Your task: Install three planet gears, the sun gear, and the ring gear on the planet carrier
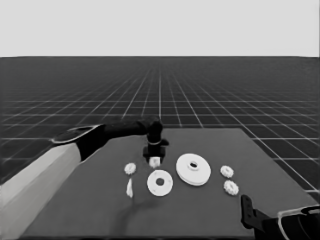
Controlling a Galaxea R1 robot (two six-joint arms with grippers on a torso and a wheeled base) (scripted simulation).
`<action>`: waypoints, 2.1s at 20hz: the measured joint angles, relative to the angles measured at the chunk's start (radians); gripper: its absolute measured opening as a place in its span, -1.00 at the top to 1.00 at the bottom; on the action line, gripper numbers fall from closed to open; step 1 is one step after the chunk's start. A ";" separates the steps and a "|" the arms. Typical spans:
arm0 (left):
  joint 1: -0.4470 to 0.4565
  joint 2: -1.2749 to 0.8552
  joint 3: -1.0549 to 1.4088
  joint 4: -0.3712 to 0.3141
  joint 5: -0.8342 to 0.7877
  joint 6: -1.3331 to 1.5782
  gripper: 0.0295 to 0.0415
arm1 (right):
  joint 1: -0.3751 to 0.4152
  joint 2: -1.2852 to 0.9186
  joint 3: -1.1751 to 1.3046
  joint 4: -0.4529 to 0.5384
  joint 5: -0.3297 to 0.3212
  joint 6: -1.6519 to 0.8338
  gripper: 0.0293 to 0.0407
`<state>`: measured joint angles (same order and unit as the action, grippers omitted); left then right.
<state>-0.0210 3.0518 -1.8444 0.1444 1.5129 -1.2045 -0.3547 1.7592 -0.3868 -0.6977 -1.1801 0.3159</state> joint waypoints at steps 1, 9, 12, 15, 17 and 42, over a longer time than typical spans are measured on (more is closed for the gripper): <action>0.054 0.013 -0.038 0.055 -0.025 0.021 0.71 | 0.000 0.000 0.000 0.000 0.000 0.000 -0.61; 0.142 0.044 -0.128 0.125 -0.072 0.068 0.71 | 0.000 0.000 0.000 0.000 0.000 0.000 -0.61; 0.143 0.044 -0.129 0.126 -0.073 0.069 -0.28 | 0.000 0.000 0.000 0.000 0.000 0.000 -0.61; 0.143 0.044 -0.129 0.126 -0.073 0.069 -0.49 | 0.000 0.000 0.000 0.000 0.000 0.000 -0.61; 0.144 0.044 -0.129 0.126 -0.073 0.069 -0.49 | 0.000 0.000 0.000 0.000 0.000 0.000 -0.61; 0.108 -0.278 -0.004 0.068 -0.102 0.269 -0.49 | 0.000 0.000 0.000 0.000 0.000 0.000 -0.61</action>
<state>0.0872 2.7741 -1.8480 0.2120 1.4105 -0.9359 -0.3547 1.7592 -0.3868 -0.6977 -1.1801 0.3159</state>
